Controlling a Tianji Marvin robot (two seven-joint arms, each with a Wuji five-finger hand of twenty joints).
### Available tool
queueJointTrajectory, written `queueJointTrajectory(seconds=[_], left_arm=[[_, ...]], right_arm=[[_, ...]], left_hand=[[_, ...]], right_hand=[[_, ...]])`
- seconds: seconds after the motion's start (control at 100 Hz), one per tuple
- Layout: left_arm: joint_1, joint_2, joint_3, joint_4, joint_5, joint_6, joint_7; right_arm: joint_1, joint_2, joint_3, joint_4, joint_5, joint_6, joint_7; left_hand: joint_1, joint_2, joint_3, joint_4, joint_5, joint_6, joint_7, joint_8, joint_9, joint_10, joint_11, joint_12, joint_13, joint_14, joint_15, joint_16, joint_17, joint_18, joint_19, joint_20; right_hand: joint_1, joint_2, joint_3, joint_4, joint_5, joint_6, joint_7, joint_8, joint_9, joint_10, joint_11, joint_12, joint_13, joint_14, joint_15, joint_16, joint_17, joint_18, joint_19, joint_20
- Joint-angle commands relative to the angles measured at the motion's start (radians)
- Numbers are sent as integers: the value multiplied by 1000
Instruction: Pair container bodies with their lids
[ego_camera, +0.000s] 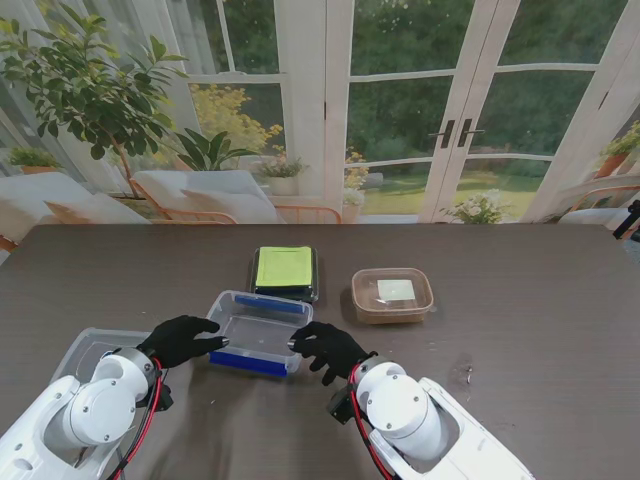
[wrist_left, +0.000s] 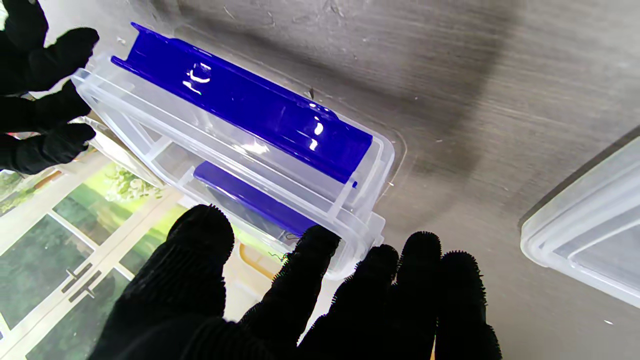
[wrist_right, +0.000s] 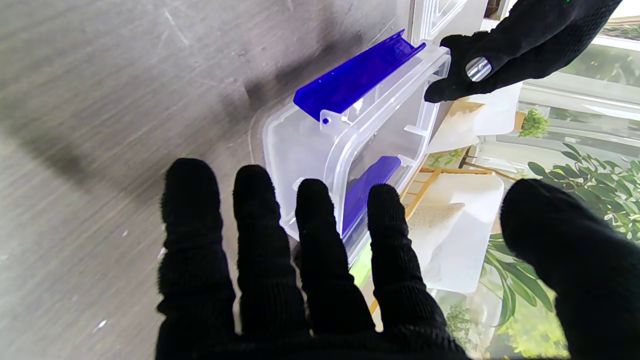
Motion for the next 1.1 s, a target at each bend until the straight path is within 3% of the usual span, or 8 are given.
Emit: queueJointTrajectory(seconds=[0.0,0.33,0.74,1.09], left_arm=[[28,-6,11,-10,1,-1,-34],[55,-11,-37,-32,78,-15,16],[32,-13,-56,-4,24,-60,14],[80,-13,-96,-59,65,-84,24]], right_arm=[[6,-11,-5,-4,-1,1,12],[16,-13,-2,4,3,7,12],[20,-8,4,8,4,17,28],[30,-9,-3,5,-3,15,25]], left_hand=[[25,46,-34,26,15,-13,6,5,85,-104,134,37,-11,7,-6,1,-15,-32,-9,11],[24,44,-37,28,-3,-24,-1,4,72,-114,131,37,-20,3,-5,0,-20,-34,-5,12],[25,43,-31,28,-2,-26,1,4,67,-112,130,36,-22,5,-7,-1,-22,-33,-13,8],[25,41,-31,29,3,-30,3,4,72,-118,132,37,-26,1,-10,-3,-26,-36,-18,7]], right_hand=[[-25,6,19,7,-30,-6,16,6,-42,-88,-20,-15,-16,-24,9,-9,-256,-27,-12,-14],[-24,6,20,6,-28,-5,16,6,-41,-88,-20,-15,-15,-23,11,-10,-256,-27,-12,-13],[-23,9,20,7,-29,-4,15,5,-43,-88,-20,-15,-14,-22,11,-11,-255,-28,-12,-12],[-26,10,18,7,-39,-11,15,6,-47,-90,-20,-15,-17,-26,12,-11,-256,-28,-12,-11]])
